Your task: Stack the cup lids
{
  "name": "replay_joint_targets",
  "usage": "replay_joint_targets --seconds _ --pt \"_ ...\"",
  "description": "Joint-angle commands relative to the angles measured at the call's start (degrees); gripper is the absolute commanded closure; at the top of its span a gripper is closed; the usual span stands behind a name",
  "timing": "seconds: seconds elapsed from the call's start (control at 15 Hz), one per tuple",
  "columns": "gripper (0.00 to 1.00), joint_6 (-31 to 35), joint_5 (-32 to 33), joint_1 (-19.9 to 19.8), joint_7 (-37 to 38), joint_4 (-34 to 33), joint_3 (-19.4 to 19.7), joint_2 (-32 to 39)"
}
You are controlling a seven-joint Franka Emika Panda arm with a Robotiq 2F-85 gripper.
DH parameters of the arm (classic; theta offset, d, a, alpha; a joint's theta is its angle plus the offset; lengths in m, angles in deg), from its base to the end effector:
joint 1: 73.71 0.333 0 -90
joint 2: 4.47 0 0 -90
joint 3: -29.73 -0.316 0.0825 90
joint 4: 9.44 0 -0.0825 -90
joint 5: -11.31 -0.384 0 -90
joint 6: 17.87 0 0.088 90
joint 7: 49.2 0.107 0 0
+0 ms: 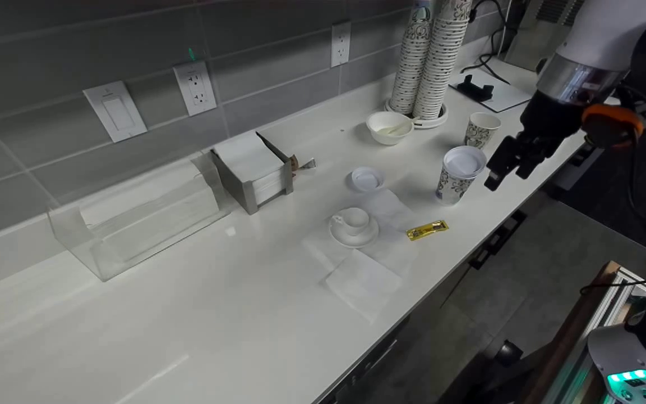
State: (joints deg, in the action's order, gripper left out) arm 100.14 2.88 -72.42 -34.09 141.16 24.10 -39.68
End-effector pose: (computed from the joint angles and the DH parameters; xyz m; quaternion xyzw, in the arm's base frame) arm 0.3574 0.0511 0.4448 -0.9927 0.1126 -0.0154 0.0409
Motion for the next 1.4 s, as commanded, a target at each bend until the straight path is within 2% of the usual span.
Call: replay_joint_targets --seconds 0.0,0.27,0.53,0.67,0.73,0.8,1.0,1.07,1.2,1.33 --pt "0.0 3.2 3.7 -5.7 -0.4 -5.3 3.5 4.3" --pt "0.0 7.2 4.3 -8.7 0.9 -8.0 5.6 10.1" --pt "0.01 10.2 3.0 -8.8 1.4 -7.7 7.0 14.9" --pt "0.07 10.7 3.9 -9.2 1.7 -7.3 7.5 16.2" --pt "0.13 10.9 4.0 -9.3 1.3 -7.2 8.0 16.8" --pt "0.15 11.2 3.8 -9.3 0.9 -7.2 8.3 17.5" --pt "0.23 14.0 2.8 -9.0 0.9 -7.2 9.2 19.3" --pt "0.3 14.9 2.8 -8.9 1.2 -7.3 9.2 19.7" --pt "0.35 17.0 3.0 -8.8 1.9 -7.5 9.0 20.8" --pt "0.51 18.2 3.1 -8.7 2.3 -7.6 8.9 21.8"
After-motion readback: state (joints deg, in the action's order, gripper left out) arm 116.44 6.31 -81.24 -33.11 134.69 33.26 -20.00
